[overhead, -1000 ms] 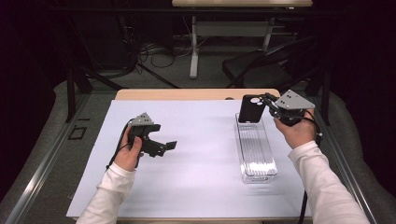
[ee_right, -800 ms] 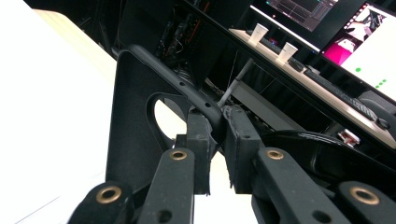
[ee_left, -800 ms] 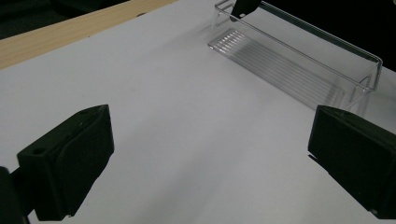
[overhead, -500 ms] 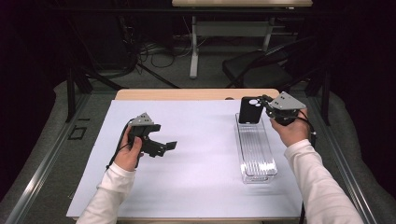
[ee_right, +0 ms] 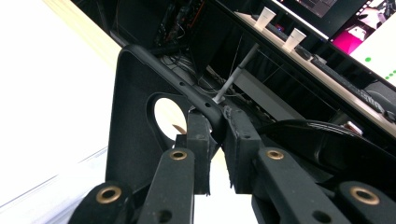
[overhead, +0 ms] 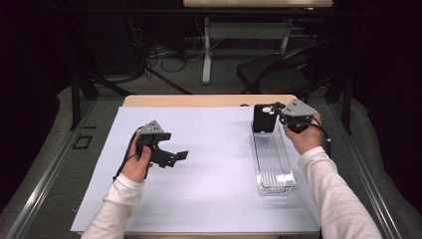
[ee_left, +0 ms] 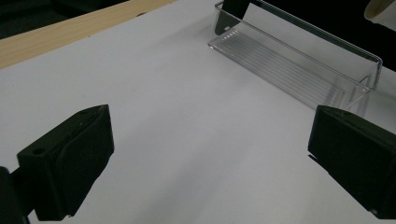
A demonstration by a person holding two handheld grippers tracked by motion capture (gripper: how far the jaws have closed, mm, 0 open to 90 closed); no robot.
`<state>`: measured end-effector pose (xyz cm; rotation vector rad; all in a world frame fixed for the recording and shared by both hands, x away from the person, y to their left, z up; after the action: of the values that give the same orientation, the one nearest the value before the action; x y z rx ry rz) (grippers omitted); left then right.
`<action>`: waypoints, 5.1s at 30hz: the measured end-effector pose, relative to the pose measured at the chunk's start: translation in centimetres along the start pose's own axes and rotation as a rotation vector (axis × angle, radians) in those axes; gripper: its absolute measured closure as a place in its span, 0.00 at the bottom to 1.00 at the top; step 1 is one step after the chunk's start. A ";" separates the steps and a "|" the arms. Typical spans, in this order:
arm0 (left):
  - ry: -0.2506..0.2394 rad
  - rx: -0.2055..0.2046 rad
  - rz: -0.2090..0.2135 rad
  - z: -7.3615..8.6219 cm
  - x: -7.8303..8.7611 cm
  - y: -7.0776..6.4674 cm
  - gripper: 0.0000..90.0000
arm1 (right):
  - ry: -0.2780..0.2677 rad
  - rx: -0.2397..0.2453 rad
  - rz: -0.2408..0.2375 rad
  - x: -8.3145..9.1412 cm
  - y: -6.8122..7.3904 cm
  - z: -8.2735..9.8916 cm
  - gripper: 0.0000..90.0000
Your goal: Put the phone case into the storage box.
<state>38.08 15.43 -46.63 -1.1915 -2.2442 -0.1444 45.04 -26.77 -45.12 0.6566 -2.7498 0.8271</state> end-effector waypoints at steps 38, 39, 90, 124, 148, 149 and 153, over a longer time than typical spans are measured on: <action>0.003 0.001 0.002 0.0 -0.2 0.0 0.01 | 0.030 0.019 0.026 -1.5 -0.6 1.6 0.90; 0.003 0.001 0.002 0.1 -0.2 0.0 0.01 | 0.032 0.020 0.030 -1.6 -0.6 1.7 0.89; 0.004 0.001 0.000 0.1 0.0 0.2 0.01 | 0.058 -0.055 0.051 -1.5 -1.3 1.9 0.50; -0.011 0.012 0.001 0.0 0.4 0.4 0.01 | 0.149 -0.183 0.038 0.4 -0.4 0.1 0.20; -0.031 0.020 0.009 -0.1 1.1 0.9 0.01 | 0.138 -0.416 -0.058 2.0 -0.2 -0.6 0.00; -0.029 0.020 0.008 -0.1 1.1 0.9 0.01 | 0.138 -0.428 -0.065 2.1 -0.2 -0.6 0.00; -0.031 0.022 0.008 -0.1 1.1 0.9 0.01 | 0.143 -0.456 -0.079 2.2 0.0 -0.6 0.00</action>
<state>38.33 16.72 -46.10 -1.1990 -2.2615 -0.0990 43.15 -27.15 -43.95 0.5789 -2.6233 0.2025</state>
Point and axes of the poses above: each handheld gripper's, and its own axes: x roughly backward along the jaws, z roughly out of its underside, y roughly to its left, the point moved 2 cm from there along -x, roughly forward along the jaws
